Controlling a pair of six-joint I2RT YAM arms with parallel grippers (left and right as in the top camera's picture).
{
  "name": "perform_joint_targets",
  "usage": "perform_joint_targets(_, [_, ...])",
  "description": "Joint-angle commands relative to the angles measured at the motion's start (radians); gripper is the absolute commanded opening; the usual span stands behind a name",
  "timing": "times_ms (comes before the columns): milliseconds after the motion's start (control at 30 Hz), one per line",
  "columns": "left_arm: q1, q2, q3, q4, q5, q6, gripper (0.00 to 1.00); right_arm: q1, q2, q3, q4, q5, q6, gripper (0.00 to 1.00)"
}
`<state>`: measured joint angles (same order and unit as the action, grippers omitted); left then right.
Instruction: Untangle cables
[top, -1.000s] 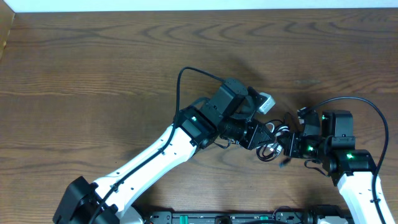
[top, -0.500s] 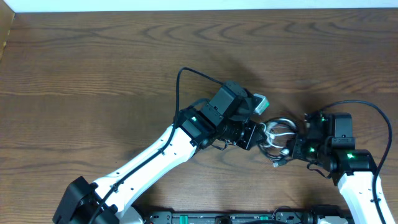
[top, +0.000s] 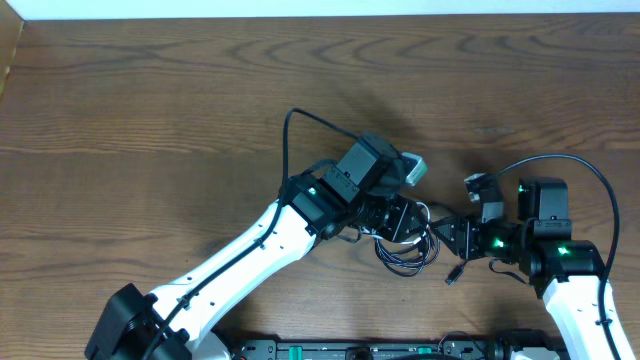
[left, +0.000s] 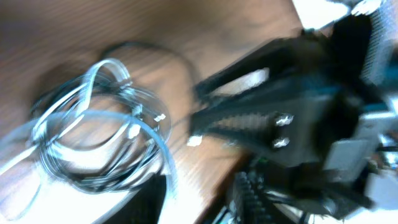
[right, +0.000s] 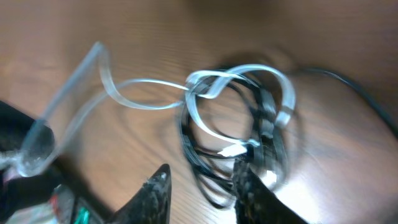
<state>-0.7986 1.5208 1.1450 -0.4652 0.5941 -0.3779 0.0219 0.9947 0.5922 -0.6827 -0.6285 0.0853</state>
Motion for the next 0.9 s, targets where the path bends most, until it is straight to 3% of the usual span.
perform_joint_targets(0, [0.004,-0.012,0.02,-0.085,-0.279,0.021,0.59,-0.001,0.0,0.0,-0.032,0.234,0.114,0.3])
perform_joint_targets(133, [0.004,-0.012,0.02,-0.148,-0.417,0.021,0.67,-0.001,0.0,0.0,-0.073,0.381,0.203,0.31])
perform_joint_targets(433, [0.003,0.011,0.019,-0.103,-0.385,-0.064,0.67,-0.002,0.0,0.0,-0.094,0.49,0.349,0.36])
perform_joint_targets(600, [0.003,0.089,0.019,-0.058,-0.363,-0.206,0.72,-0.002,0.0,0.0,-0.1,0.499,0.373,0.38])
perform_joint_targets(867, [0.003,0.226,0.119,-0.114,-0.313,-0.23,0.78,-0.002,0.0,0.0,-0.144,0.568,0.465,0.42])
